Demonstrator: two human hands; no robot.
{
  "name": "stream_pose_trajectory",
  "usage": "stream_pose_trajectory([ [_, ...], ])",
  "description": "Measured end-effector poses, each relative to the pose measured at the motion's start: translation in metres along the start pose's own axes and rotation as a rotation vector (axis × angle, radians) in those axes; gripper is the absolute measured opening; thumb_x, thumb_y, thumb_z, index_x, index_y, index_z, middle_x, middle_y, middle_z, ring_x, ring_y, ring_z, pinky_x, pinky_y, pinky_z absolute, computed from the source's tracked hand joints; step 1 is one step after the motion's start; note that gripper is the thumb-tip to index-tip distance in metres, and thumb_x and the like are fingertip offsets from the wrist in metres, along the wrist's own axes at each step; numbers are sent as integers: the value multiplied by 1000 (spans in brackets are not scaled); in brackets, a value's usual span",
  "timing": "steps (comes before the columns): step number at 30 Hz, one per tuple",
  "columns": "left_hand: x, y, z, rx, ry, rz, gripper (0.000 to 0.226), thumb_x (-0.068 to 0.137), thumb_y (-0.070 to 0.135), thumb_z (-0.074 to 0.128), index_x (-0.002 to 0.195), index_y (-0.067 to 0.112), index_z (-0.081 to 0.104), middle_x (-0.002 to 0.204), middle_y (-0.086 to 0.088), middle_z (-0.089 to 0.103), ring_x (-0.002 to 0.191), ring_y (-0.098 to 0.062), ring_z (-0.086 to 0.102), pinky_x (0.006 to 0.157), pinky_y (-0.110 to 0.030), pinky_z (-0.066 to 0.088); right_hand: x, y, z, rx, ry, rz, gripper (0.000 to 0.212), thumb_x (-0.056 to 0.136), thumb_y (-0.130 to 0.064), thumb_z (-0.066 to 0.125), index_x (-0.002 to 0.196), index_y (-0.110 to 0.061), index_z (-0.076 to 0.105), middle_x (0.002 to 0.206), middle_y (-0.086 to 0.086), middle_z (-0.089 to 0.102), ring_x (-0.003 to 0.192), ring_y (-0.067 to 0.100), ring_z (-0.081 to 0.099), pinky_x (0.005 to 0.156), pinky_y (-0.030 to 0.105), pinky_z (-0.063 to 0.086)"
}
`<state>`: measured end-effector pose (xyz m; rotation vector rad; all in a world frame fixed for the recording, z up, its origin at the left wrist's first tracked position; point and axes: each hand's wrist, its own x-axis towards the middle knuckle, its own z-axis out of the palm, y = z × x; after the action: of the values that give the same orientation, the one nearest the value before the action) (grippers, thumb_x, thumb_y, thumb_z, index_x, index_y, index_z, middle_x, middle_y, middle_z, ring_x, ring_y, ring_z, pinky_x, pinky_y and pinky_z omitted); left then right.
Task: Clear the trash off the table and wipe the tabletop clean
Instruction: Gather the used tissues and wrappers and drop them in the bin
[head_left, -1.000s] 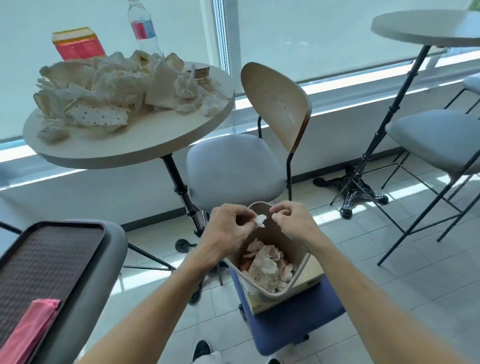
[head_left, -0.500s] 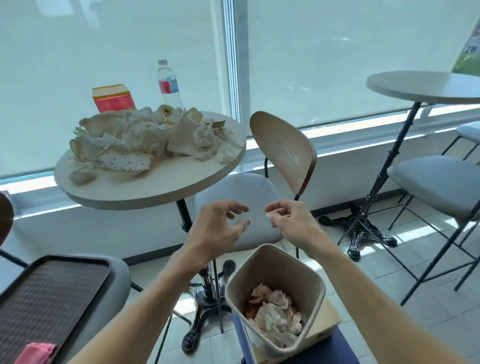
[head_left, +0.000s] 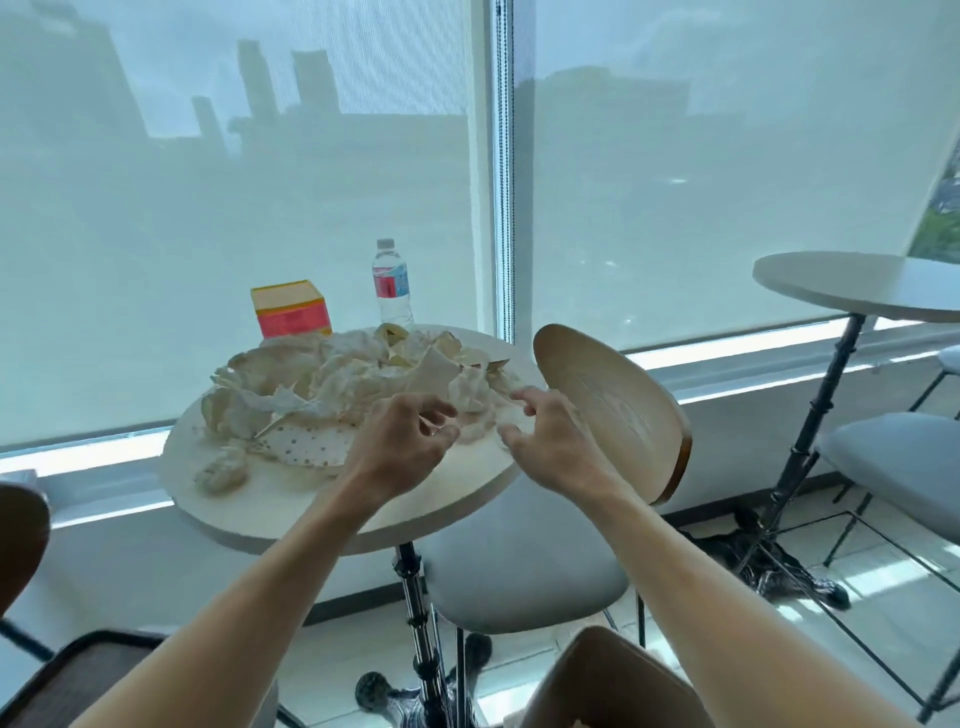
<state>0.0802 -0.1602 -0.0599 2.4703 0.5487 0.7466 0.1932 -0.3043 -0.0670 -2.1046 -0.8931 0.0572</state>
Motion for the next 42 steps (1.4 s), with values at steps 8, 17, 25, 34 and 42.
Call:
stream_pose_trajectory([
  [8, 43, -23, -2, -58, 1, 2, 22, 85, 24, 72, 107, 23, 72, 94, 7, 71, 76, -3, 65, 72, -25, 55, 59, -28, 40, -358, -53, -96, 47, 95, -25, 52, 142, -28, 48, 134, 13, 54, 123, 32, 47, 101, 43, 44],
  [17, 69, -29, -18, -484, -31, 5, 42, 90, 38, 65, 131, 34, 56, 111, 5, 64, 89, -10, 68, 80, -38, 59, 80, -63, 14, 322, 13, 36, 19, 86, -32, 69, 105, -27, 68, 93, -1, 72, 84, 12, 67, 77, 32, 57],
  [25, 81, -29, -37, -603, 13, 83, 22, 89, 25, 69, 110, 29, 66, 91, -1, 71, 68, -10, 67, 77, -44, 60, 79, -60, -1, 601, -268, 54, 30, 98, -20, 56, 128, -19, 61, 98, 6, 76, 80, 14, 66, 71, 29, 46],
  [34, 77, -36, -35, -534, 28, 81, 22, 88, 28, 70, 109, 33, 69, 90, 7, 70, 69, -18, 67, 72, -53, 57, 59, -43, 23, -352, -347, 55, 37, 94, -30, 58, 131, -28, 59, 135, 2, 51, 118, 21, 50, 90, 28, 40],
  [42, 65, -37, -38, -510, 68, 58, 24, 85, 34, 72, 109, 37, 69, 92, 7, 70, 70, -10, 67, 71, -48, 60, 62, -45, 29, -26, -182, -14, 13, 91, -23, 64, 99, -20, 74, 91, -2, 70, 88, 14, 65, 86, 33, 54],
])
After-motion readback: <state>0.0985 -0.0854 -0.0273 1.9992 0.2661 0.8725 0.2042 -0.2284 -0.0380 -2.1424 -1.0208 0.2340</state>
